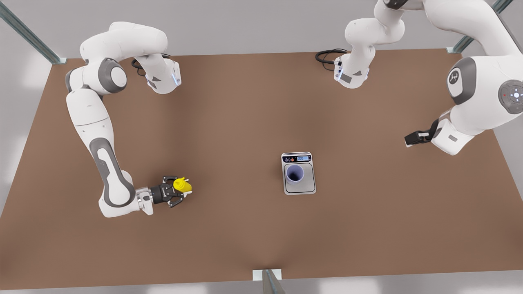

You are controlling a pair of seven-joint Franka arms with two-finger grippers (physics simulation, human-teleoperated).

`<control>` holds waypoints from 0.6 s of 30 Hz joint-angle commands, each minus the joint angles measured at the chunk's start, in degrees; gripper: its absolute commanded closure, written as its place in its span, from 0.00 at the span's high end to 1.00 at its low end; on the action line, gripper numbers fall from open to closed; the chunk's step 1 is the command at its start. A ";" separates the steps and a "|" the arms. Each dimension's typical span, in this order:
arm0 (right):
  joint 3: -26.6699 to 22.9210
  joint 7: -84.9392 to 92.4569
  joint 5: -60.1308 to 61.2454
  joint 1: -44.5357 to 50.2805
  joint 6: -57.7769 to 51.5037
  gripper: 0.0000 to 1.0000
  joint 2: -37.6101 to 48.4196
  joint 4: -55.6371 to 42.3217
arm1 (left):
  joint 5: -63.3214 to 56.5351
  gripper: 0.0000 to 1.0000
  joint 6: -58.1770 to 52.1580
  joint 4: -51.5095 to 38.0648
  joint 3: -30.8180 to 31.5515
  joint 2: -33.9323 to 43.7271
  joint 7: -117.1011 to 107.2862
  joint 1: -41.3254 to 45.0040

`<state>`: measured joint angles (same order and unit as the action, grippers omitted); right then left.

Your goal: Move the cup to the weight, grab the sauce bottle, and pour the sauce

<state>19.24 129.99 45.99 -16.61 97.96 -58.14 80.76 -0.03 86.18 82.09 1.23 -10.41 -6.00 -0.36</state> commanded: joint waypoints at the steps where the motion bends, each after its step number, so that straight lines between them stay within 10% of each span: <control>1: 0.01 0.18 0.06 0.00 0.03 0.54 -0.04 0.02 | -0.05 1.00 -0.05 0.00 0.00 0.04 0.02 -0.08; 11: 0.01 4.40 0.59 0.09 1.44 0.55 -2.06 0.10 | 0.39 1.00 0.04 -0.09 0.09 -0.49 0.37 -0.08; 14: 0.01 3.87 0.68 0.09 1.27 0.85 -2.06 0.02 | 0.03 1.00 -0.05 -0.09 0.09 -0.93 0.37 0.01; 18: 0.01 3.87 0.68 0.09 1.00 0.88 -1.98 -0.16 | 0.47 1.00 0.48 -0.09 0.09 -0.93 0.46 -0.08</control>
<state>19.25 133.86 46.67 -16.52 98.88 -60.17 80.60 0.27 87.29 82.00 1.32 -11.34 -5.55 -0.43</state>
